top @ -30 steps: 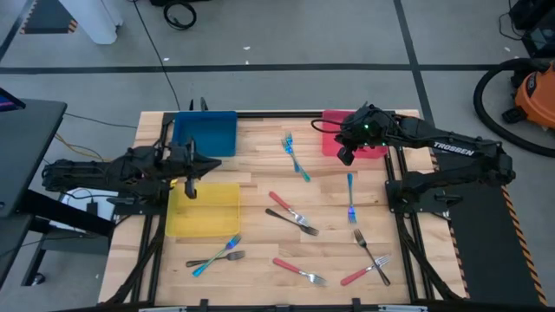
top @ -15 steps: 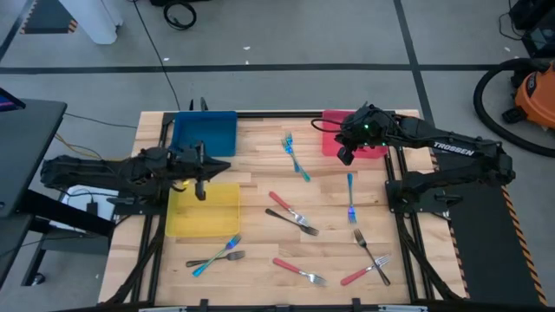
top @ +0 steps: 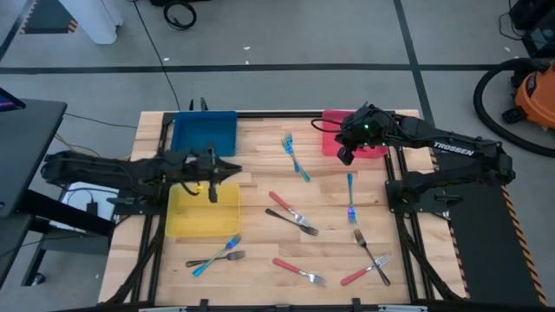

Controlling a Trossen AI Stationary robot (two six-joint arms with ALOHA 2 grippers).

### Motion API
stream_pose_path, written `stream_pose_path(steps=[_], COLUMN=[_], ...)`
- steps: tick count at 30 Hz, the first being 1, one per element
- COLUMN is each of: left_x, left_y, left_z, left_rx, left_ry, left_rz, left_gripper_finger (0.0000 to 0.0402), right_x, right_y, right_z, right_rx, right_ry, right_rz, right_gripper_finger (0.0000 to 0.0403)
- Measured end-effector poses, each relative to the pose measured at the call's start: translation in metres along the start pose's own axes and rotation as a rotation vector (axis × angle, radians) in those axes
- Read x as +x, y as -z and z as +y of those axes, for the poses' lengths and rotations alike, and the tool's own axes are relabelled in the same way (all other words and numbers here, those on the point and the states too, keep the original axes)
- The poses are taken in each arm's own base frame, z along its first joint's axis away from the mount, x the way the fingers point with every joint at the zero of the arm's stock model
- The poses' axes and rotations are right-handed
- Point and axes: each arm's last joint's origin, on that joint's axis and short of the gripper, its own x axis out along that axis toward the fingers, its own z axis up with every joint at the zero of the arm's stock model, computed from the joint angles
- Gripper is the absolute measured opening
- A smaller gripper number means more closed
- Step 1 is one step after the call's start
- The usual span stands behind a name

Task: Sort silverware by color (type)
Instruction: Put the black fork into the yellow bin

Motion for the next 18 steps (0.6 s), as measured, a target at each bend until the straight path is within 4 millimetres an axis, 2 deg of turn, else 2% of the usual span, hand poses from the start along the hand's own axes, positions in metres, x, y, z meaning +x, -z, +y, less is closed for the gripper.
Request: stream_pose_path(steps=[12, 18], left_x=[0.036, 0.061], left_y=[0.015, 0.027], left_z=[-0.006, -0.005], left_rx=[-0.004, -0.004], left_ry=[0.035, 0.019], left_rz=[-0.033, 0.030], left_gripper_finger=[0.0136, 0.0153], right_x=[0.000, 0.000], right_y=[0.000, 0.000], right_z=[0.000, 0.000], right_rx=[-0.027, -0.024], right_ry=[0.000, 0.000], right_rz=[0.000, -0.001], right_gripper_finger=[0.0055, 0.0055])
